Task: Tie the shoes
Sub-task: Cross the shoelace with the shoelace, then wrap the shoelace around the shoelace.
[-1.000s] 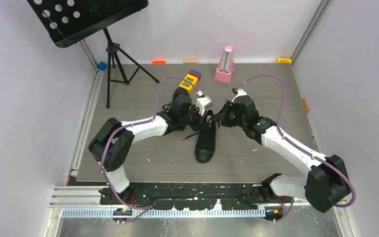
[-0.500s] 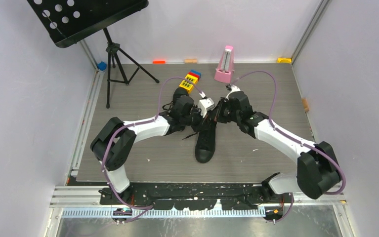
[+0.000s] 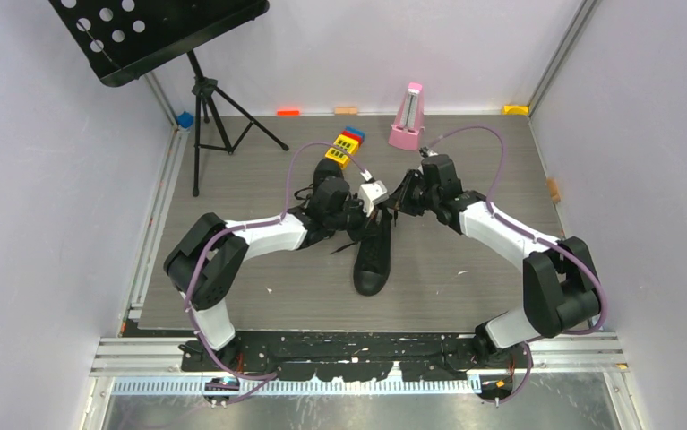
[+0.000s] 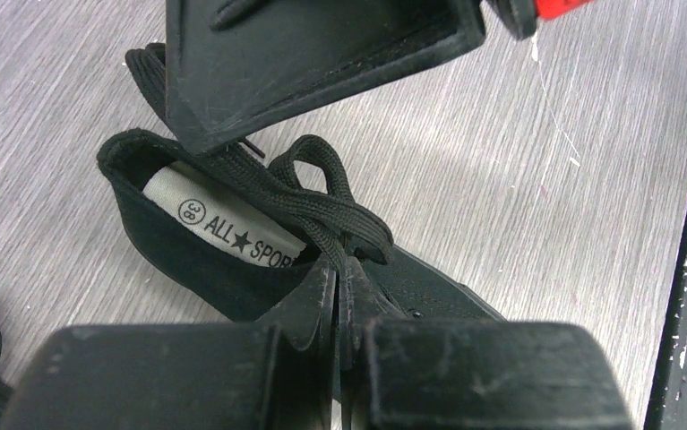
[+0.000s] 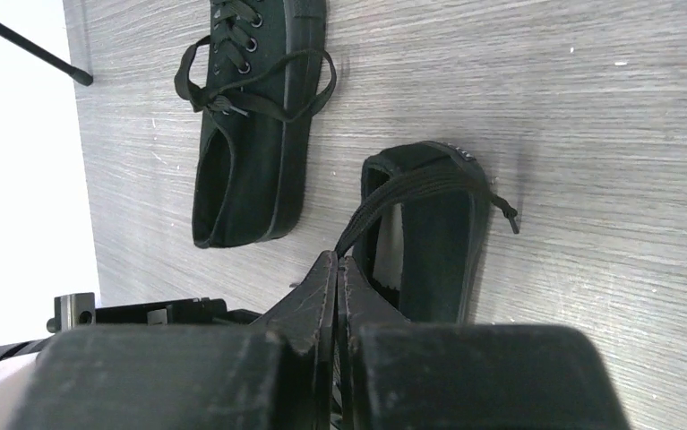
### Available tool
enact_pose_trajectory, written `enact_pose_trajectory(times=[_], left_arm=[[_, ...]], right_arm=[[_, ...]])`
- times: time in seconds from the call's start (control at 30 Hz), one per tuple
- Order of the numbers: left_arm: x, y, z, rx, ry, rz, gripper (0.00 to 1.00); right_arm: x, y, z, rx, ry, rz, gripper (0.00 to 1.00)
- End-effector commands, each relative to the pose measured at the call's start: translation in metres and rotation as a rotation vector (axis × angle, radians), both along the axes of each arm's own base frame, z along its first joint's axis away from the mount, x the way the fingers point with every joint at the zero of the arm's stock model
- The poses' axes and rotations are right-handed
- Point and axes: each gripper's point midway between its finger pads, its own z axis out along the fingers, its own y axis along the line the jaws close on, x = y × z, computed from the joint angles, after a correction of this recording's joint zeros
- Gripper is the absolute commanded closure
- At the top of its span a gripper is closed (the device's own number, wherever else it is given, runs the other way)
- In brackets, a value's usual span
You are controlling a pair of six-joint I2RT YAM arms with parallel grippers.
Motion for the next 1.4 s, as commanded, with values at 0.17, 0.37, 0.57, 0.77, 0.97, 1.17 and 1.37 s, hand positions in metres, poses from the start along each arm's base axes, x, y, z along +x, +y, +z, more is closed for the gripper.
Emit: enact_pose_trajectory(times=[0.17,0.37,0.57,0.77,0.97,1.17,1.37], left_arm=[[-0.004,-0.01,0.019,-0.063,-0.063,-0.059,1.0],[-0.002,-0.012,0.013,-0.036,-0.041,-0.069,1.0],[-0.002,-0.014,0.011,-0.03,-0.051,-0.092,1.0],[-0.004,-0.015,0.012,-0.037,-0.062,-0.11,1.0],[-0.007,-0.016,0.016,-0.064,-0.087,-0.127,1.0],[-0.011,-0.016,0.017,-0.078,-0.085,-0.142,1.0],[-0.012,-0.016,0.015,-0.081,-0.089,-0.15,1.0]], right_arm=[[-0.008,0.008,0.016,0.088,0.012,0.111,0.9],[-0.015,0.013,0.031,0.09,-0.022,0.188,0.93],[-0.017,0.014,0.033,0.057,0.001,0.219,0.94],[-0.014,0.019,0.029,0.055,0.043,0.224,0.91],[-0.013,0.017,0.027,0.027,0.074,0.227,0.65],[-0.011,0.0,0.036,-0.028,0.016,0.205,0.45],[-0.011,-0.013,0.044,-0.047,-0.03,0.193,0.37]])
